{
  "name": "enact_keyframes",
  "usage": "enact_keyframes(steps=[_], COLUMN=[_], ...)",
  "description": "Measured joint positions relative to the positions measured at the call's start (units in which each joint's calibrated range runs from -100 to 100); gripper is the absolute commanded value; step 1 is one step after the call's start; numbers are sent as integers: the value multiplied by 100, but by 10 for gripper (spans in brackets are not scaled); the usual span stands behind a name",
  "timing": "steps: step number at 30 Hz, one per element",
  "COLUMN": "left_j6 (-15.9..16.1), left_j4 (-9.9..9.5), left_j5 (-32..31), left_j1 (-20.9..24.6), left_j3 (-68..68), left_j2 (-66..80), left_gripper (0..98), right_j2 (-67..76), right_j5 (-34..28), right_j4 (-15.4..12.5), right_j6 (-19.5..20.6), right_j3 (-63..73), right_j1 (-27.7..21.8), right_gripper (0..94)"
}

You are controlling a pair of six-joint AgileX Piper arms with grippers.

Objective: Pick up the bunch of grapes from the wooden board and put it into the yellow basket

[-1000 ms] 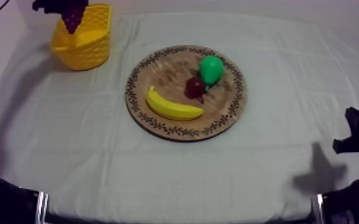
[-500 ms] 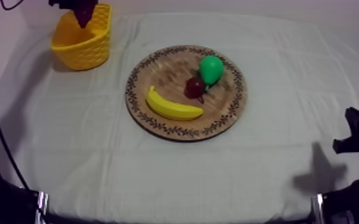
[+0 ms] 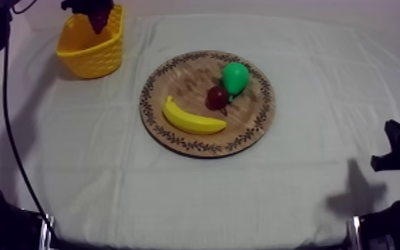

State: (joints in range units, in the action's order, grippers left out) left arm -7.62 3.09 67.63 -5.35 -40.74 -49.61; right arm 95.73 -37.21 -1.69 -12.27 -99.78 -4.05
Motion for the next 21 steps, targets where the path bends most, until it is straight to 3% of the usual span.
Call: enact_keyframes(steps=[11,21], left_j6=[92,197], left_j4=[-12,-2], left_j5=[-599,-973], left_j1=[-7,-8], left_j3=[349,649], left_j2=[136,243], left_gripper=[747,737], right_j2=[0,0], right_j5=[7,7], right_j4=[0,0], right_j6=[0,0], right_j3=[0,0], right_j1=[0,0], right_gripper=[5,5])
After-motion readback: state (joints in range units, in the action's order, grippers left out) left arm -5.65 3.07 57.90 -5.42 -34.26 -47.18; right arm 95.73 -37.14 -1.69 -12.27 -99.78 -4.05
